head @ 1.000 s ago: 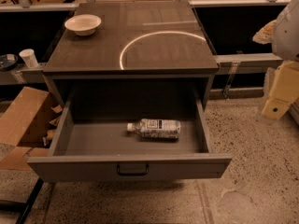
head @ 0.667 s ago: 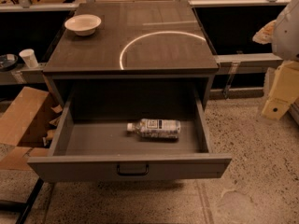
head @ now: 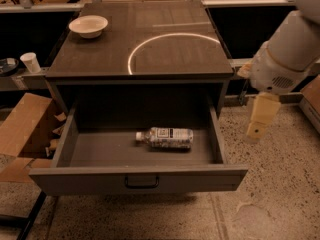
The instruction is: Pick blue plastic bottle from top drawer and place on counter
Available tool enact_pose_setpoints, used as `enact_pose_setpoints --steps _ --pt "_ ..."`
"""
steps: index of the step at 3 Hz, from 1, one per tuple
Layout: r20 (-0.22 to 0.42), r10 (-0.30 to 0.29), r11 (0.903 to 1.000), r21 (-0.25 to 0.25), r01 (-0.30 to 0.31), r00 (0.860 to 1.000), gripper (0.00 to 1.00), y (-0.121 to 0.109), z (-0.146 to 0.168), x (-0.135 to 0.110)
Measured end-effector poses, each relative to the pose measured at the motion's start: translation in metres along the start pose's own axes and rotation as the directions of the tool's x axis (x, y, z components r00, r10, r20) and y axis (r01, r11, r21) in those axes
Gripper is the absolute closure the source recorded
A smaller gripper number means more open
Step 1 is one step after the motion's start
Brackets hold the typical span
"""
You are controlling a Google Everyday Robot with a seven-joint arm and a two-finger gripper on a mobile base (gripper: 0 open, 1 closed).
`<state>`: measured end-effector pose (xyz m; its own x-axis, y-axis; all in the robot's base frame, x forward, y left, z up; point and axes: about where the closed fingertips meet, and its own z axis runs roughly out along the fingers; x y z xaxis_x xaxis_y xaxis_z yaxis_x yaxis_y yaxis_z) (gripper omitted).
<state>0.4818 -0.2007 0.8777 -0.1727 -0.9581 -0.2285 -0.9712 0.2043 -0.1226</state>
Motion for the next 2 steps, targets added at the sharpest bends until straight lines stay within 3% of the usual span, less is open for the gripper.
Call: enact_pose_setpoints --steps 1,2 --pt "0.021 -0.022 0.9963 -0.083 0.024 1.000 0.00 -0.006 0.070 -0.003" --pt "0.078 -0.042 0.9911 -0.123 0.051 0.996 0.00 -0.016 0.137 -0.020"
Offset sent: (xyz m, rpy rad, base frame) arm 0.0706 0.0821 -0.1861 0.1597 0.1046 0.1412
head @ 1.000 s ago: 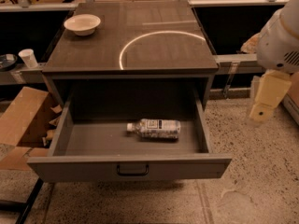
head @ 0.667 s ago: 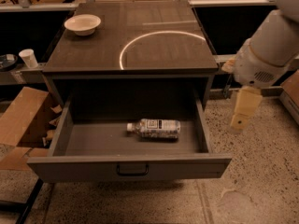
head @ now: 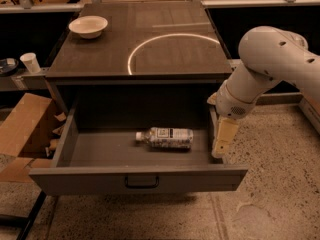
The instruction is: Pick blue plastic bottle from top drawer and place on counter
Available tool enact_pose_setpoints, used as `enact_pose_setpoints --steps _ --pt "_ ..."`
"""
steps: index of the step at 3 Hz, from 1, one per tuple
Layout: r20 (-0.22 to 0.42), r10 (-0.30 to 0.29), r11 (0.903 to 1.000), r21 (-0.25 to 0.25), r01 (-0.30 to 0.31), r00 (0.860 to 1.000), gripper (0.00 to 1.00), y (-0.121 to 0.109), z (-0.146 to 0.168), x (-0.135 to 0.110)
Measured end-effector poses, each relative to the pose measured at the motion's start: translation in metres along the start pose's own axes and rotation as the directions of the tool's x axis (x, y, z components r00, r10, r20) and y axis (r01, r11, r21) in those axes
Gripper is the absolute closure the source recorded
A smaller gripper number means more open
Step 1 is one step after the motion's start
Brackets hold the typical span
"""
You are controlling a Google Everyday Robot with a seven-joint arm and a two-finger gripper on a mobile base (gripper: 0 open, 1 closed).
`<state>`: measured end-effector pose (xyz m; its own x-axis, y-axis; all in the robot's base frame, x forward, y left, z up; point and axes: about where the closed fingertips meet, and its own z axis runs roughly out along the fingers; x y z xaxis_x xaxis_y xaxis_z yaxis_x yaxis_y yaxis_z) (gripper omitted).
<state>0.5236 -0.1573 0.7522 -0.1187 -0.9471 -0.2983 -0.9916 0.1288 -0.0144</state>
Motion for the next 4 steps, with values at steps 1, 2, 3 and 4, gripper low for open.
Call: enact_pose_setpoints --steps 1,2,3,4 --pt "0.000 0.000 1.0000 0.000 0.000 1.000 0.00 0.000 0.000 0.000" --pt "0.001 -0.041 0.9991 0.011 0.041 0.999 0.00 -0.014 0.014 -0.011" --pt "0.016 -0.107 0.9938 0.033 0.106 0.994 0.00 -0.036 0.039 -0.029" --pt "0.033 -0.148 0.9876 0.058 0.146 0.988 0.00 -0.058 0.081 -0.042"
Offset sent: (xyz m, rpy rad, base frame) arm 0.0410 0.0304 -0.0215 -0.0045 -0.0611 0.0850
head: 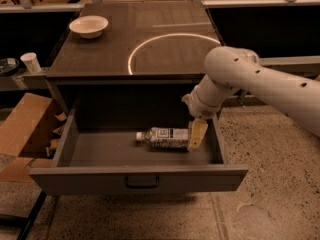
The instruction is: Pick blue plastic bottle from top drawer and place on counter
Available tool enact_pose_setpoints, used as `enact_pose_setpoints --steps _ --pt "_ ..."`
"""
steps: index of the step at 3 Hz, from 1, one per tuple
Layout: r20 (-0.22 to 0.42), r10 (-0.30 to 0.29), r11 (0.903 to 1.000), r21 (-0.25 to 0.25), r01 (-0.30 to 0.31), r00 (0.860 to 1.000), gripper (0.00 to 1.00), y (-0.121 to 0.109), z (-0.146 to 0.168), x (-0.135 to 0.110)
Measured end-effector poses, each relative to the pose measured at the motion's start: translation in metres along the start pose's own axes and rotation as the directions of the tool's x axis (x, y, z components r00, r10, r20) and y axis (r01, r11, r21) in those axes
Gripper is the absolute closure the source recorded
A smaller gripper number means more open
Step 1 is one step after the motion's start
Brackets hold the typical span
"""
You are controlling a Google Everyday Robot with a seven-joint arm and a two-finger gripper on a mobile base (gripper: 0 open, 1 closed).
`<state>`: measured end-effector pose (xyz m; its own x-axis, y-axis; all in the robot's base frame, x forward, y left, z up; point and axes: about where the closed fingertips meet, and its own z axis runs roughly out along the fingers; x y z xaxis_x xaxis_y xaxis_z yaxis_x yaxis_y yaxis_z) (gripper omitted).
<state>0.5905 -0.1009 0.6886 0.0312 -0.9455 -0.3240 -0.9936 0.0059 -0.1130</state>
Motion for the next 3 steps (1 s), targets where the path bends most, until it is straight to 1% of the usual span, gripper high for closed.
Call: enact_pose_setpoints --steps 1,2,3 --pt "0.008 -0.008 0.9999 -0.007 0.008 1.000 0.00 -0.010 0.032 0.000" --pt "0.004 -0.013 0.9989 -0.045 0.013 1.000 0.27 -0.016 0.073 -0.002" --pt "0.000 -0.012 0.9978 -0.065 0.012 1.000 0.50 -0.014 0.092 -0.001"
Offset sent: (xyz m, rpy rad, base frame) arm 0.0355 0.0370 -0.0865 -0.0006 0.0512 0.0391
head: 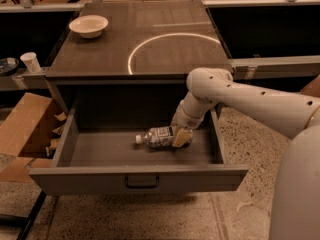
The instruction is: Pick blue plastic bottle from top drawer and place on counter
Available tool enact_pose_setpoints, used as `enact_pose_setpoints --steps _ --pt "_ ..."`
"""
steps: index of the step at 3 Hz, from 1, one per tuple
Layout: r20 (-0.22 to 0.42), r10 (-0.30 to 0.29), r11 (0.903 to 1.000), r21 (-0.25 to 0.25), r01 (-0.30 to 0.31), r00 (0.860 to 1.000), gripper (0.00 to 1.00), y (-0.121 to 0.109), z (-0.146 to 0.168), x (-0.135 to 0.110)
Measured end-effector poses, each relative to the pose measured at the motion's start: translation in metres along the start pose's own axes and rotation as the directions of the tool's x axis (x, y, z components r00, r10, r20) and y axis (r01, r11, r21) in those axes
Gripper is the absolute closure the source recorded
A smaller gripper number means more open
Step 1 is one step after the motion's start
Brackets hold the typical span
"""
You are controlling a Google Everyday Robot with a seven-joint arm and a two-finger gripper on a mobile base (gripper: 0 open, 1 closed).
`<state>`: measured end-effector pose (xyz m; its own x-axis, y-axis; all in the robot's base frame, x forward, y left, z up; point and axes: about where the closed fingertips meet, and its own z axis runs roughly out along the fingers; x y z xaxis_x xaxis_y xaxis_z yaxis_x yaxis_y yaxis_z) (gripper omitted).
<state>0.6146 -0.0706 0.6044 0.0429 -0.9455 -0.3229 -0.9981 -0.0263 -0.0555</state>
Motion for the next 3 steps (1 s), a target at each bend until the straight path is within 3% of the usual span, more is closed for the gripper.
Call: enact_pose_setpoints --steps 1,2,3 --pt "0.009 -0.003 0.9996 0.027 0.003 1.000 0.73 0.002 -0.005 0.000" --pt "0.095 -0.039 0.9908 0.133 0.026 0.995 0.96 0.006 -0.056 -0.011" --pt "0.178 -0.088 0.9711 0.235 0.045 0.980 1.00 0.010 -0.128 -0.009"
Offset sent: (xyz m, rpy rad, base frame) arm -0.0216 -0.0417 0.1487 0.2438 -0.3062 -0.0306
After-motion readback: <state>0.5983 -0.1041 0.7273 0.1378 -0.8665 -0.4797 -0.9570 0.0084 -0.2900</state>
